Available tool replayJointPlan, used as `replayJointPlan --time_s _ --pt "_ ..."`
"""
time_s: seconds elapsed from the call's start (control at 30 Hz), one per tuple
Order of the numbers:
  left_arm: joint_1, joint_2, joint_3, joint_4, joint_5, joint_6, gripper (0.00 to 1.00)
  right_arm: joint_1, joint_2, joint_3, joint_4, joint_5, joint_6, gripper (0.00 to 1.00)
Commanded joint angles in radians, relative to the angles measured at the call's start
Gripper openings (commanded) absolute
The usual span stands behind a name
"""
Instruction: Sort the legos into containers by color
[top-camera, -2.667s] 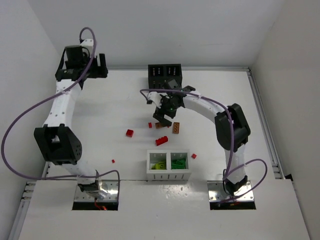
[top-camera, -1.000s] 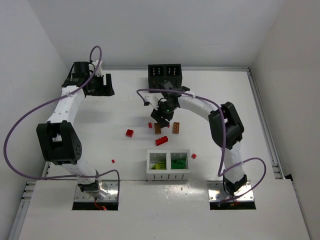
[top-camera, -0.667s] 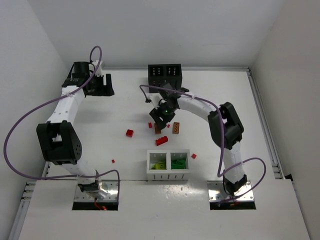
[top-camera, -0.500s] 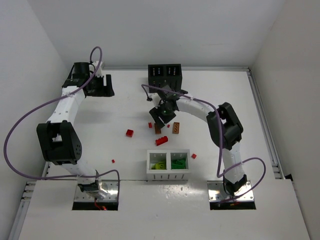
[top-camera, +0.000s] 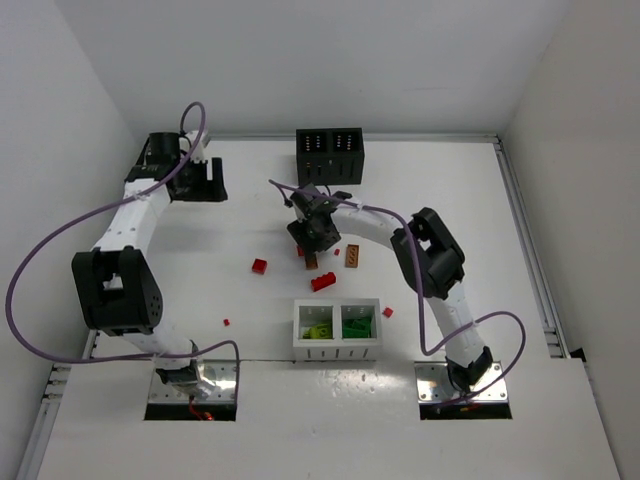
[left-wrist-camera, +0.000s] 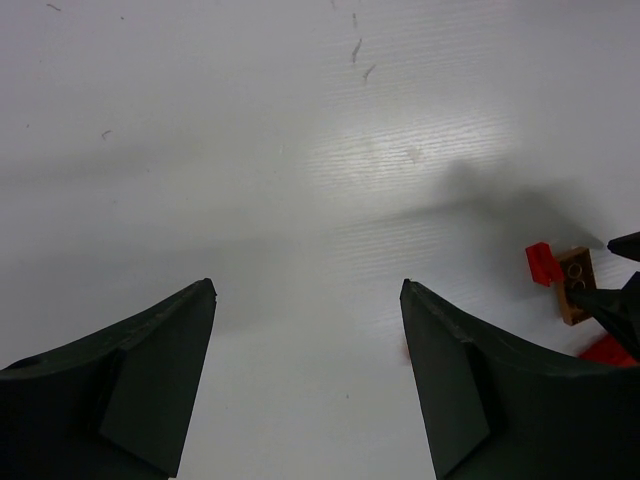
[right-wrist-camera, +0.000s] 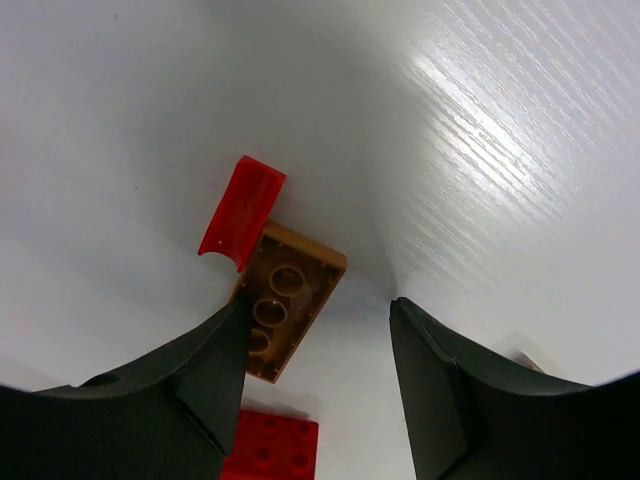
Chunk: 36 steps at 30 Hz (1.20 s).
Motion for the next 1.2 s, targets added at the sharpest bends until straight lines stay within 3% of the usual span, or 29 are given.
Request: replayJointPlan --time_s 0.0,0.17,0.27,0.3,0.4,0.77,0.93,1.17 --pt "0.010 -0.066 -0.007 0.020 -0.016 0.014 0.80 0.010 0.023 0.041 -0.004 0.026 0.028 0.58" --pt "0.010 -0.066 -0.027 0.020 -0.016 0.014 0.80 0.010 0.043 0.009 -0.013 0.036 0.039 0.49" --pt "0.010 -0.066 -0.027 0.020 -0.016 0.014 0.80 0.010 0.054 -0.001 -0.013 0.011 0.030 0.28" --pt "0.010 -0.066 -0.018 0.020 -0.016 0.014 0.80 0.010 0.063 -0.011 -0.013 0.011 0.030 0.14" --pt "0.010 -0.055 -0.009 0.020 -0.016 0.014 0.80 -0.010 0.074 -0.012 -0.033 -0.001 0.019 0.00" --pt "0.010 -0.006 0.020 0.040 0.038 0.023 0.80 -0.071 -0.149 -0.006 0.033 0.106 -0.255 0.00" --pt "-0.019 0.013 0.039 0.071 0.047 0.023 0.80 -0.151 -0.164 0.194 0.010 0.155 -0.254 0.00" --pt "-0.050 0.052 0.059 0.102 0.090 0.033 0.80 -0.246 0.006 0.526 0.097 0.246 -0.248 0.00"
